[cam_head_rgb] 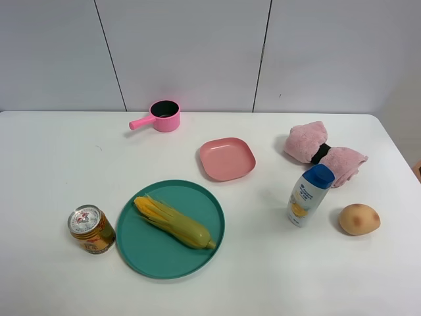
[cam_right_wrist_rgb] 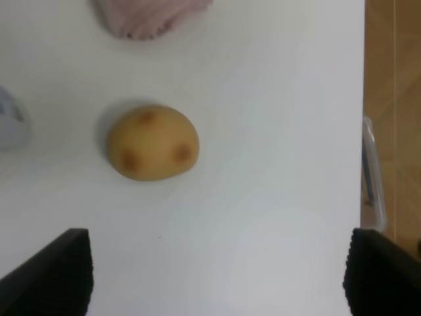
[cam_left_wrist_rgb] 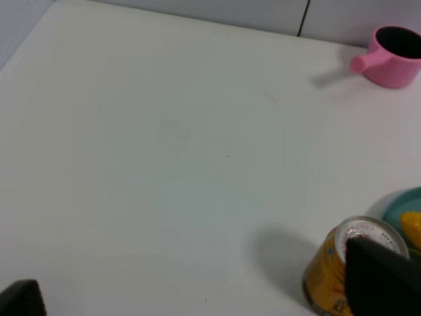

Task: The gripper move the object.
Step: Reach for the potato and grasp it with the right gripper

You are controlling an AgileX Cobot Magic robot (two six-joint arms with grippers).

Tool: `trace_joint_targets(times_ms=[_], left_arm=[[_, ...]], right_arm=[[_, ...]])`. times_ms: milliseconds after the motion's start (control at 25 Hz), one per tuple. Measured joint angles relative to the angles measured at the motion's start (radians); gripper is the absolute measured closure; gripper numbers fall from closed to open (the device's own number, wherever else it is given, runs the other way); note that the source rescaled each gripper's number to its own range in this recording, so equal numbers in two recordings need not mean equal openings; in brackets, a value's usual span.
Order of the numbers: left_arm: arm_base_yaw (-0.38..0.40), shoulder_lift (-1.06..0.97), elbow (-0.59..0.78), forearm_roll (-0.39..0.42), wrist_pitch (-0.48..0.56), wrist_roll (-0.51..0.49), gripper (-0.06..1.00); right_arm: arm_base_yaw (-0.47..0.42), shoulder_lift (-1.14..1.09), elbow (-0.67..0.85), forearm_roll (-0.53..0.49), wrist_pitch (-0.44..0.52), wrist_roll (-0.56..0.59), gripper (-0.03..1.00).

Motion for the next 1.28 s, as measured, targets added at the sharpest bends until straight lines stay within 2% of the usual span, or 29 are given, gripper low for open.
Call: trace_joint_targets(times_ms=[400,600,680,960,1280], left_arm=[[0.0,0.0,0.0,0.0,0.0,0.0,-0.06],[0.0,0.0,0.0,0.0,0.0,0.0,-0.06],[0.0,0.0,0.0,0.0,0.0,0.0,-0.06],[0.0,0.0,0.0,0.0,0.0,0.0,-0.06],[0.0,0.0,0.0,0.0,0.0,0.0,-0.06]], right_arm=[[-0.018,0.206,-0.001,-0.015,-0.085,0.042,0.18],[-0.074,0.283,-0.001,0.039,-0.116,0.038,0.04],[-0.088,0.301,-0.001,0.042,-0.136,0.034,0.02],[-0.097,0.394,-0.001,0.081,-0.221,0.054,0.01],[-0.097,0.547,-0.001,0.117,-0.243,0.099,0.01]])
